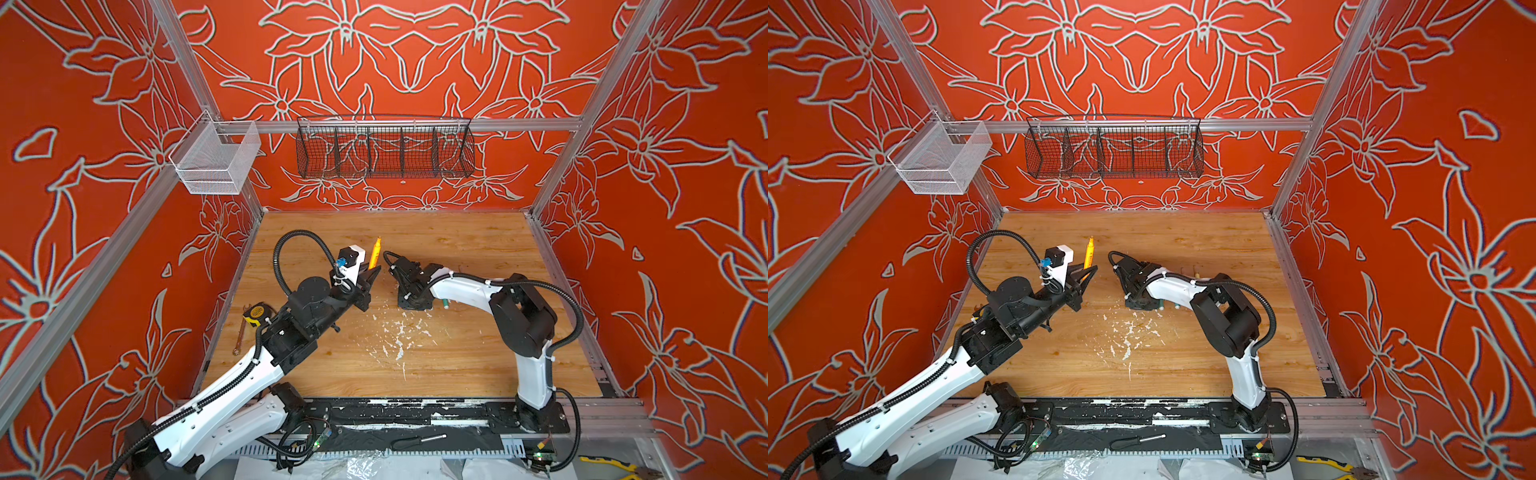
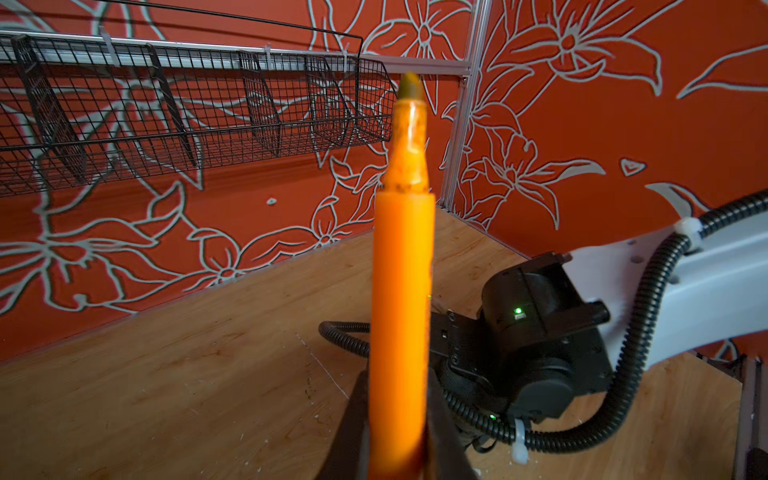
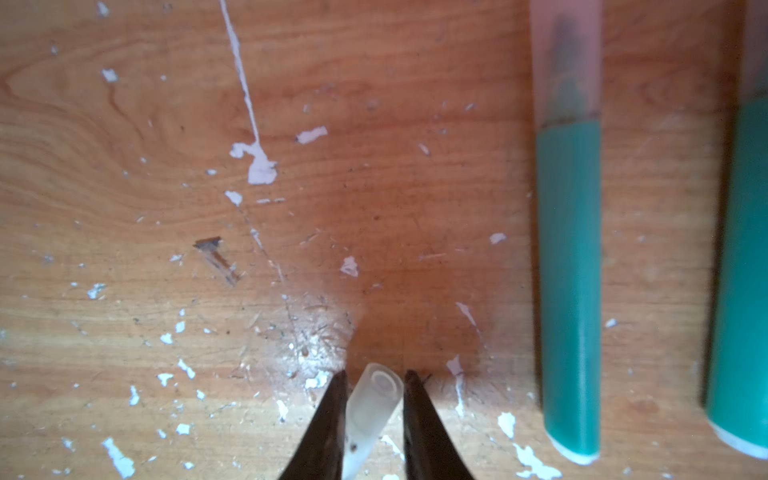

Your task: Insert the pens into the pen caps

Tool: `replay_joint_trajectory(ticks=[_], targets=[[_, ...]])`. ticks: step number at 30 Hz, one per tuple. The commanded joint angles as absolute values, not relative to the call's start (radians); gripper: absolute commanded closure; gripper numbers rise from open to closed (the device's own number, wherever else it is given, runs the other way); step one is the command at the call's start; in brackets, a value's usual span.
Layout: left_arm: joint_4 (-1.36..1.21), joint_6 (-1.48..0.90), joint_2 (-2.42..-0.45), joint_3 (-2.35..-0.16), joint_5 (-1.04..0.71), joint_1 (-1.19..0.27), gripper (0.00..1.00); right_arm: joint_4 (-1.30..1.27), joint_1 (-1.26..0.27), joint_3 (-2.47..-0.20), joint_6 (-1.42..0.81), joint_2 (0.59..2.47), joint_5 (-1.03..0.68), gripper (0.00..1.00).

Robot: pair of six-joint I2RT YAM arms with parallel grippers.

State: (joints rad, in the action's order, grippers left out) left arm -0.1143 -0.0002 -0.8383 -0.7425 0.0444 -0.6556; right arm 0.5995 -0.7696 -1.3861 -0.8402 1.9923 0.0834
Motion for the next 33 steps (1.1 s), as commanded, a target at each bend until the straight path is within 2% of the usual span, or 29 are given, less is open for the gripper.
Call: replay_joint_trajectory(ticks=[1,9,27,33], targets=[[-0.147,0.000,-0.836,-0.738,0.048,-0.656,1.00,0.610,-0.782,-1.386,-0.859,1.997,0.057,0.71],[-0.147,0.000,-0.834,-0.738,0.048,-0.656,1.00,0.557,-0.785,-1.383,-0.790,1.996,0.014,0.70],[-0.148,-0.003,-0.844,-0.736,0.048,-0.656,1.00,0.605,-0.801,-1.420,-0.694,2.024,0.006,0.71],[-0.147,-0.003,-0.845,-0.737,0.046,-0.657,1.00,0.669,-0.807,-1.429,-0.704,2.025,0.061,0.71]])
